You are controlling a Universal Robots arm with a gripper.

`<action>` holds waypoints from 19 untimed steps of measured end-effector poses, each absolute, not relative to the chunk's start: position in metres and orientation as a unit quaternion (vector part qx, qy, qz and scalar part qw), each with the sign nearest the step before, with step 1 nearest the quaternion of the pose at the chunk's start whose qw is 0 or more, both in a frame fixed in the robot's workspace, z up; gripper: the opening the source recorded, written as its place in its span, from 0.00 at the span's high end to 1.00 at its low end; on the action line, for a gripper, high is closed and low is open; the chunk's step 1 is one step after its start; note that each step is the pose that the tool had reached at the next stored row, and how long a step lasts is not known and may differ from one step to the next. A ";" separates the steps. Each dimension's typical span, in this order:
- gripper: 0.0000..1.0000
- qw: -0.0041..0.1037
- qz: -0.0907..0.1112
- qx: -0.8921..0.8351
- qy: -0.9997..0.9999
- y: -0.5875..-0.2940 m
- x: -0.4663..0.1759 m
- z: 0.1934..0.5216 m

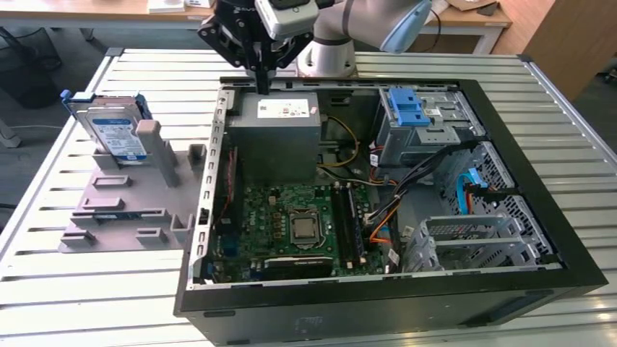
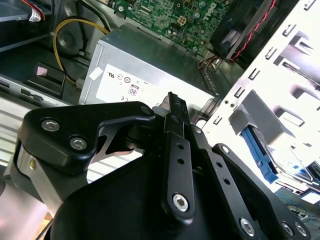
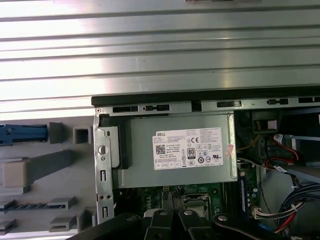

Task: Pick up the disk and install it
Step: 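Reach for the disk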

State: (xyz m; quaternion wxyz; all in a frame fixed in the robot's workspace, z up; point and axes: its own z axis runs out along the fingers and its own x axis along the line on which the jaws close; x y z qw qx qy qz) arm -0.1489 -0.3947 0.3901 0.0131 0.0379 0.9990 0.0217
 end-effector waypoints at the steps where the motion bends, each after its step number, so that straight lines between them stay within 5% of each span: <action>1: 0.89 0.013 0.022 0.038 0.999 -0.395 -0.149 0.390; 19: 0.89 0.013 0.022 0.038 0.999 -0.388 -0.163 0.390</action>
